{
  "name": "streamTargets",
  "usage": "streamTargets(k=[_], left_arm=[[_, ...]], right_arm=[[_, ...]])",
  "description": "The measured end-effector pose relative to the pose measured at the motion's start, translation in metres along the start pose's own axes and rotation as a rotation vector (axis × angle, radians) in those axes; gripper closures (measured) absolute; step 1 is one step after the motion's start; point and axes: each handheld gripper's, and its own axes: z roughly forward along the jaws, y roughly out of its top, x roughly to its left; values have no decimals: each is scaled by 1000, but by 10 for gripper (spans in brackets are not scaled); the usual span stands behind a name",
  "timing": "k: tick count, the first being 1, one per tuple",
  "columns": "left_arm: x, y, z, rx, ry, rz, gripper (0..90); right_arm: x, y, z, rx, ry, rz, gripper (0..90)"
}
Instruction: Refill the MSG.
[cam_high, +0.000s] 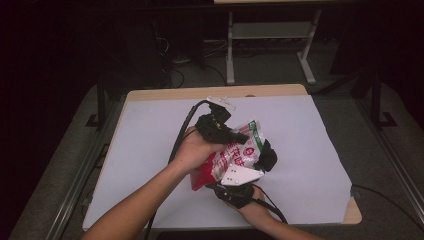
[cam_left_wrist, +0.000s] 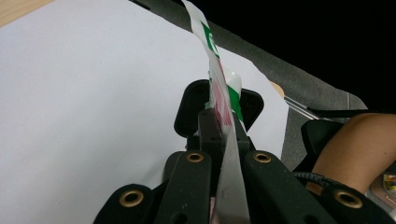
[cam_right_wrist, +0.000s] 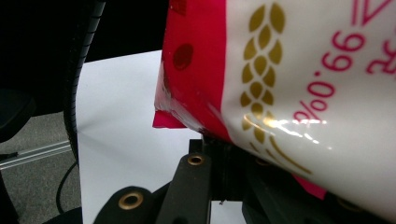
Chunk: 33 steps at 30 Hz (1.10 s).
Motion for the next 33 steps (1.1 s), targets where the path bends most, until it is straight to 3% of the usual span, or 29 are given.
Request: streamTargets(k=[33], left_arm=[[-5, 4, 2, 16, 7, 2, 900]], right_arm=[[1, 1, -1, -20, -1, 6, 900]])
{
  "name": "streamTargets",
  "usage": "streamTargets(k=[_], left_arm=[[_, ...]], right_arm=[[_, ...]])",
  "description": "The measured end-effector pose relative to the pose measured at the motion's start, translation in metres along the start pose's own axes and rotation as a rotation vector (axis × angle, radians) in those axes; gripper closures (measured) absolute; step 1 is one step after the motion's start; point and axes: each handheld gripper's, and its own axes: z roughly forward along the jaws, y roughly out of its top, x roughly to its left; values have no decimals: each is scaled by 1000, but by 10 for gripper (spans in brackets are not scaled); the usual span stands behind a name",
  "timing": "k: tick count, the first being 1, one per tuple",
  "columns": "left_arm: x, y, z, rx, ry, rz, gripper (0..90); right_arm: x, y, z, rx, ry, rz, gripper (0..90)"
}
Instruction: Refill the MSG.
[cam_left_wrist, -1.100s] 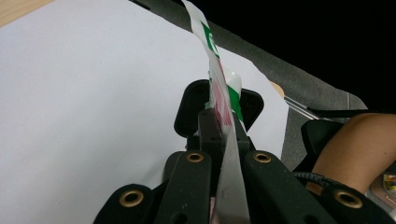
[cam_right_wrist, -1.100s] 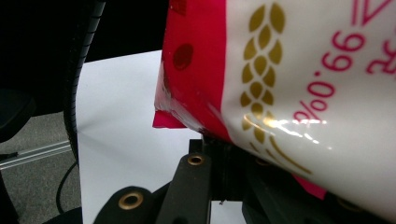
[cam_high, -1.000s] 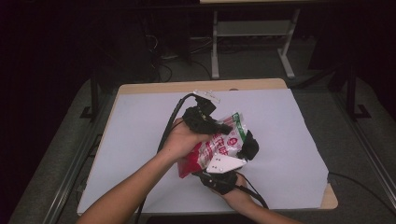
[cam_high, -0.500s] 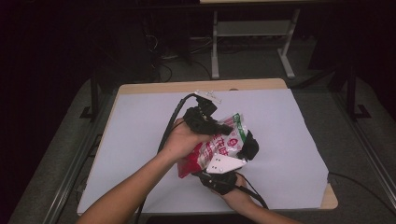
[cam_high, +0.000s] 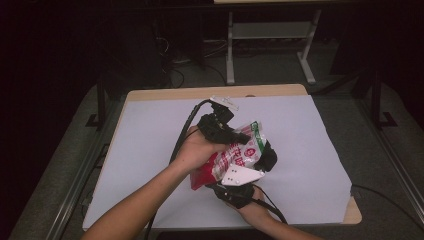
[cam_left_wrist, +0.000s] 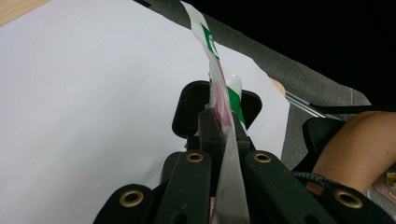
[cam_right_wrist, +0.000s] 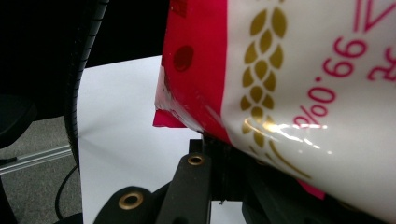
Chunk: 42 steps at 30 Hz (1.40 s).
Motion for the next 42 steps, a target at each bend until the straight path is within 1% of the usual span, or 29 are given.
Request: streamTargets(k=[9, 11, 12, 14, 15, 25, 29, 30, 34, 39, 42], left_arm=[[0, 0, 0, 5, 3, 11, 900], [0, 0, 0, 7, 5, 11, 900], [-1, 0, 0, 7, 5, 4, 900], [0, 0, 0, 8, 7, 12, 900], [-1, 0, 0, 8, 6, 4, 900], [-1, 0, 1, 9, 13, 3, 900], [-2, 0, 1, 8, 13, -4, 900], [-2, 0, 1, 10, 13, 2, 900], [-3, 1, 1, 10, 15, 5, 900], [-3, 2, 1, 18, 14, 4, 900], [-4, 3, 1, 15, 16, 0, 900]], right_arm=[[1, 0, 0, 0, 1, 0, 900], [1, 0, 0, -1, 3, 1, 900], [1, 0, 0, -2, 3, 1, 900], [1, 0, 1, -3, 4, 1, 900], [1, 0, 1, -3, 4, 2, 900], [1, 0, 1, -5, 6, 5, 900], [2, 0, 1, -7, 7, 3, 900], [2, 0, 1, -7, 7, 3, 900], [2, 0, 1, -10, 7, 5, 900], [2, 0, 1, -13, 9, 8, 900], [2, 1, 1, -21, 7, 6, 900]])
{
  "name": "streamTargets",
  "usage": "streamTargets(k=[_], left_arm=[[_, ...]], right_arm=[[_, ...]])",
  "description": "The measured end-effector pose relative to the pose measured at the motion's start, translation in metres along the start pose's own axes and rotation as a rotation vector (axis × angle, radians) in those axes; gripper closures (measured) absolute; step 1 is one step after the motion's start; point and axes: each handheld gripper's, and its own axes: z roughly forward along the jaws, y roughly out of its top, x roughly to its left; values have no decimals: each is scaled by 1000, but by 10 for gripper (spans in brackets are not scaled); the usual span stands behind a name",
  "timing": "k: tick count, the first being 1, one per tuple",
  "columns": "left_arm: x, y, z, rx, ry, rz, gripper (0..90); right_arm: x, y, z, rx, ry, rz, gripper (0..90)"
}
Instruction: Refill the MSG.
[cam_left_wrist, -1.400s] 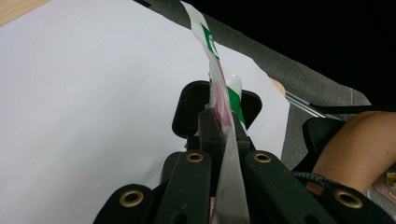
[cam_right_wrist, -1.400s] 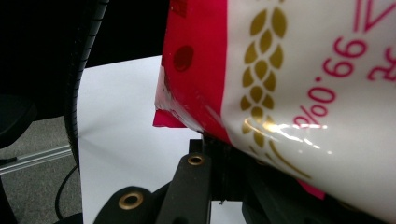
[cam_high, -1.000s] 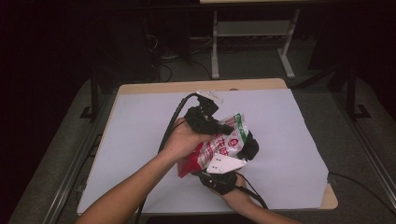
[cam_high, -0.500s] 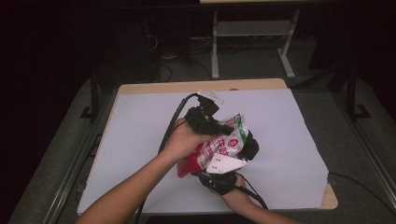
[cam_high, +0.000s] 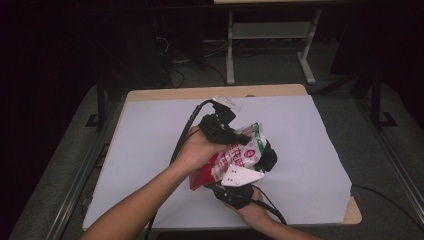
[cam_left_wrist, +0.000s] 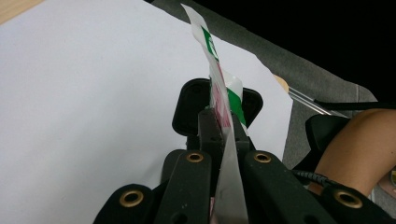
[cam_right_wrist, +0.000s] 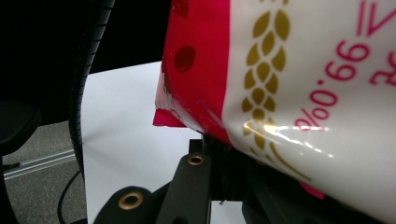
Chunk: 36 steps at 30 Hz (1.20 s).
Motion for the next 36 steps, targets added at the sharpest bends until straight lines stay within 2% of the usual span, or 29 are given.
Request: streamTargets(k=[25, 29, 36], left_arm=[[-2, 3, 2, 9, 12, 7, 900], [-2, 4, 2, 14, 13, 21, 900], [-3, 4, 3, 12, 11, 11, 900]], right_arm=[[0, 1, 0, -19, -2, 9, 900], [0, 1, -1, -22, -5, 9, 900], [-1, 1, -1, -21, -6, 10, 900]])
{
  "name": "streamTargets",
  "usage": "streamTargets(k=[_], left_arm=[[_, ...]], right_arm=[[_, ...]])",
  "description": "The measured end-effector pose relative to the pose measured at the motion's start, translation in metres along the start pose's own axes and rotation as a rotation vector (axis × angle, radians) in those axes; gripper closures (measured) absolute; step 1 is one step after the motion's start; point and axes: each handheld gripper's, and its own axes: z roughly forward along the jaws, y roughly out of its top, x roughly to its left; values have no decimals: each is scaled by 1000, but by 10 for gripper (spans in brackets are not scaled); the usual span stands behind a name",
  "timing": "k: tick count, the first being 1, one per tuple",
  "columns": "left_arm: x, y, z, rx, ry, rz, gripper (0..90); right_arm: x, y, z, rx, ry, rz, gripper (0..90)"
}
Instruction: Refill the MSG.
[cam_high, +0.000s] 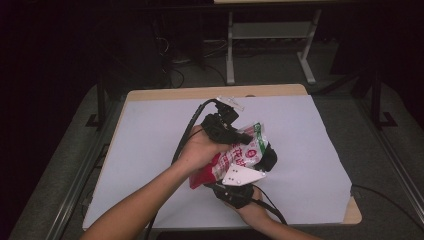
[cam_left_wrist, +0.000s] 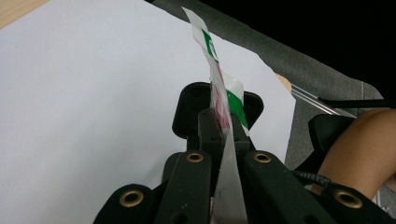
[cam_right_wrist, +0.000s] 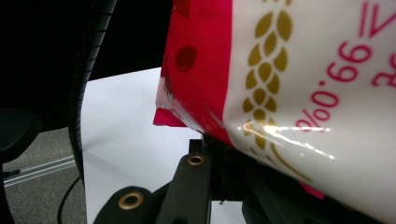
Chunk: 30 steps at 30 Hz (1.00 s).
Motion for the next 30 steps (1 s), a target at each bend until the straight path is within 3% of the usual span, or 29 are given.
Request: streamTargets(k=[30], left_arm=[[-1, 1, 1, 2, 5, 5, 900]], right_arm=[[0, 0, 0, -5, 2, 2, 900]])
